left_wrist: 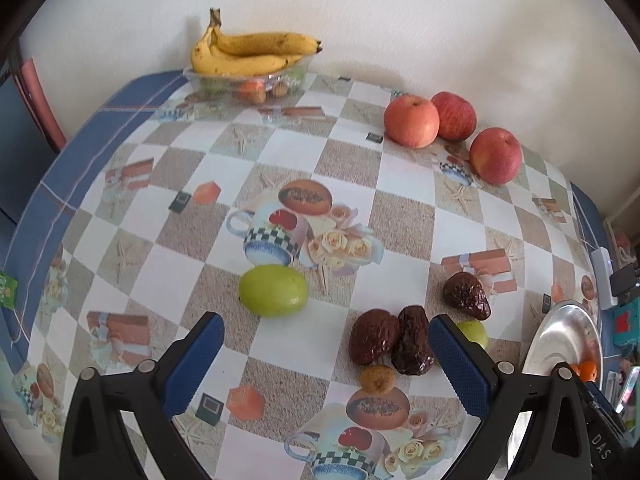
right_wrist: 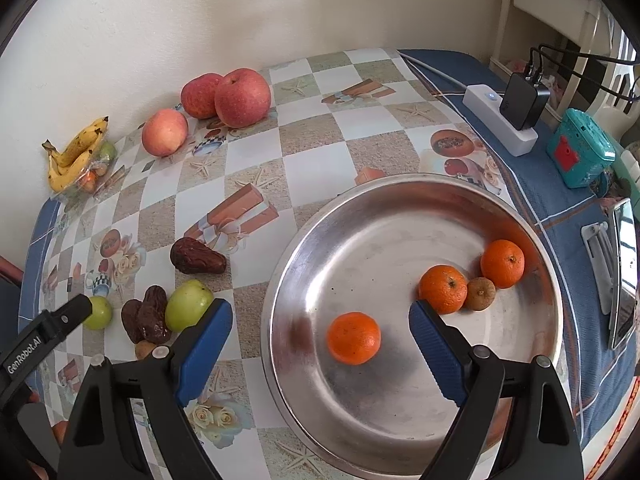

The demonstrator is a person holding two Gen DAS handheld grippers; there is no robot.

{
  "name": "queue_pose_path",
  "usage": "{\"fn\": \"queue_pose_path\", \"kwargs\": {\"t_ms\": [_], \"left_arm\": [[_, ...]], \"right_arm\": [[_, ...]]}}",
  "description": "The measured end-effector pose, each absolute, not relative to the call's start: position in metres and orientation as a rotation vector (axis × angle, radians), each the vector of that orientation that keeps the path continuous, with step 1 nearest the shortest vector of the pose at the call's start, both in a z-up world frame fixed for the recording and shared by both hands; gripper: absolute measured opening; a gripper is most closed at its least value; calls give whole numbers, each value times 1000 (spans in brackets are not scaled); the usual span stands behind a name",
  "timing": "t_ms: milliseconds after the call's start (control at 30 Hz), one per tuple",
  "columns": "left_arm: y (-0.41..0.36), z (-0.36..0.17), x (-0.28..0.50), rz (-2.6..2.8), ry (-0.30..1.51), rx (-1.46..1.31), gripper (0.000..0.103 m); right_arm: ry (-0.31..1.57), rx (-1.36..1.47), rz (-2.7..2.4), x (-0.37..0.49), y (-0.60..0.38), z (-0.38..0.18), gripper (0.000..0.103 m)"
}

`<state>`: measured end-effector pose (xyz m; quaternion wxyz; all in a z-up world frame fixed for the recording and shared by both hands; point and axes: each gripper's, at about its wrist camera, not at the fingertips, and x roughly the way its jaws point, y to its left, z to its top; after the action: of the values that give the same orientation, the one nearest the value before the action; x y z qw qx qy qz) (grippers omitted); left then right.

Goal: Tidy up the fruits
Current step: 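Withdraw both open tools from the bowl toward the remaining fruit, then grasp a green apple with the left tool while the right tool grasps a brown date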

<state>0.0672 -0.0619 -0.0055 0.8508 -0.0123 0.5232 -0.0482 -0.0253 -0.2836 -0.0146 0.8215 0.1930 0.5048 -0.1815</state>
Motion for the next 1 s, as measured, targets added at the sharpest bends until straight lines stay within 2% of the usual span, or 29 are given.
{"fn": "queue_pose_path", "kwargs": {"t_ms": [367, 700, 833, 900, 967, 1000], "left_arm": [[-31, 14, 80, -93, 1016, -68, 103], [8, 13, 101, -61, 1060, -157, 103], [14, 2, 109, -67, 1102, -197, 99], [11, -8, 114, -86, 1137, -209, 96], [6, -18, 117, -103, 1168, -215, 96], [3, -26, 119, -109, 1193, -218, 95]], "right_arm": [[1044, 439, -317, -18, -276, -17, 90], [967, 408, -205, 2, -246, -3, 90], [941, 382, -168, 15, -233, 1, 90], [948, 369, -157, 23, -228, -2, 88], [972, 367, -150, 32, -224, -9, 78], [987, 375, -144, 36, -222, -15, 76]]}}
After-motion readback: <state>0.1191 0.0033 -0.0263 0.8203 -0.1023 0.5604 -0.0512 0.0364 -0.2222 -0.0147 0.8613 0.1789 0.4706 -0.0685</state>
